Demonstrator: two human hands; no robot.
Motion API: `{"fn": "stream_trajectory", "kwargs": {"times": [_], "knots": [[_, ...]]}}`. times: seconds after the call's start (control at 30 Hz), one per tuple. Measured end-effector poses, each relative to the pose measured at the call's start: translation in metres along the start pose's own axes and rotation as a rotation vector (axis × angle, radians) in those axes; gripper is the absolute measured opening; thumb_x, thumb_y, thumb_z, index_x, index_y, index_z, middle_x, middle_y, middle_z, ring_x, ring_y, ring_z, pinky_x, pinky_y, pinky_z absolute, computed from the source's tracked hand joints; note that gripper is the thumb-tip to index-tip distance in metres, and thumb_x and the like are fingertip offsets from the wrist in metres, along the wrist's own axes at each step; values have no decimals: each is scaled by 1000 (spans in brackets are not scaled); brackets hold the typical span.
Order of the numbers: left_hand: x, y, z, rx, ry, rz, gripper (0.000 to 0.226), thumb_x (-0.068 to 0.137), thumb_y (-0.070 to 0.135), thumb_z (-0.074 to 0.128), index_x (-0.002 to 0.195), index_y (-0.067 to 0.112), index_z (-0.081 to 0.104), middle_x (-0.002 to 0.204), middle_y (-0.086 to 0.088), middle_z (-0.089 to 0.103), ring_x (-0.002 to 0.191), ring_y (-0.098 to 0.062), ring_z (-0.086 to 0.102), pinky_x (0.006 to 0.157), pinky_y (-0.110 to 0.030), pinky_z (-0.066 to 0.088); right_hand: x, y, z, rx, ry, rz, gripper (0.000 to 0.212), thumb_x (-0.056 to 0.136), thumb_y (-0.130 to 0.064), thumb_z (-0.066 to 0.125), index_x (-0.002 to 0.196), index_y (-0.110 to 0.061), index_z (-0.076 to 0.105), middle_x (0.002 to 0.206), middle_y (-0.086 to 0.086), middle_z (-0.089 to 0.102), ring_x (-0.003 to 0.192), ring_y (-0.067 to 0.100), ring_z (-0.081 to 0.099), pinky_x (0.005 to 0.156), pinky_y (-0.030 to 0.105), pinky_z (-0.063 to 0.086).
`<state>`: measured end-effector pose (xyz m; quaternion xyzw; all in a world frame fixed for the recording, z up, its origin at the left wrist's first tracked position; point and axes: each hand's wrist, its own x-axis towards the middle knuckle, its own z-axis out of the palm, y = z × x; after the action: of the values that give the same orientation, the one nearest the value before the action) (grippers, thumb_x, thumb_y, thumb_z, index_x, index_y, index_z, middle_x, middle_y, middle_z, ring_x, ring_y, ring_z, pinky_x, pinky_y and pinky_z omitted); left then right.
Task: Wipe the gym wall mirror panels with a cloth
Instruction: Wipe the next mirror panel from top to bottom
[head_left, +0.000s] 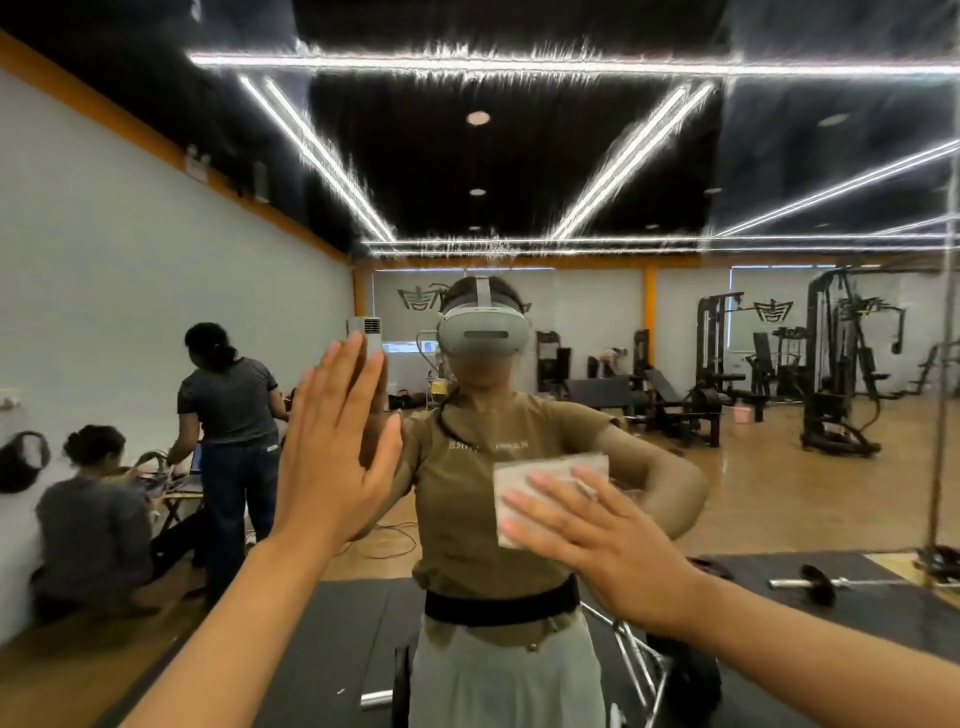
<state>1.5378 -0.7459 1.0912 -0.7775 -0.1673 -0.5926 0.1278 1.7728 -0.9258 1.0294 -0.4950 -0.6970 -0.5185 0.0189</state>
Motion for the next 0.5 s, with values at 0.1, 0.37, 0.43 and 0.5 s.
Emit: {"fn": "stream_trajectory", "kwargs": {"times": [0.1, 0.37, 0.43, 0.5], "knots": [[-1, 0, 0, -4, 2, -6, 66, 97, 38, 41, 156, 14, 25, 166, -1, 13, 153, -15, 5, 123, -29, -4, 8, 14, -11, 8, -13, -62, 71, 87, -15, 42, 155, -24, 26, 163, 0, 22, 151, 21, 18, 122, 43, 11], [-2, -4, 4, 26, 10, 24, 66, 97, 36, 42, 156, 13, 24, 166, -1, 12, 153, -19, 8, 125, -36, 1, 148, 153, -98, 75, 383, 459, 52, 97, -5, 43, 148, -16, 41, 157, 11, 35, 148, 32, 24, 117, 58, 20], [-2, -3, 3, 20, 16, 27, 65, 97, 36, 42, 156, 13, 26, 166, -2, 13, 153, -19, 9, 125, -35, 1, 171, 162, -107, 90, 434, 551, 52, 97, -8, 39, 148, -15, 42, 156, 13, 35, 147, 34, 25, 118, 58, 18], [-1, -4, 3, 21, 23, 31, 65, 97, 36, 42, 155, 12, 27, 166, -3, 15, 153, -19, 9, 125, -36, 1, 177, 148, -100, 86, 459, 555, 54, 96, -4, 41, 149, -14, 41, 156, 13, 35, 147, 35, 25, 118, 54, 17]]}}
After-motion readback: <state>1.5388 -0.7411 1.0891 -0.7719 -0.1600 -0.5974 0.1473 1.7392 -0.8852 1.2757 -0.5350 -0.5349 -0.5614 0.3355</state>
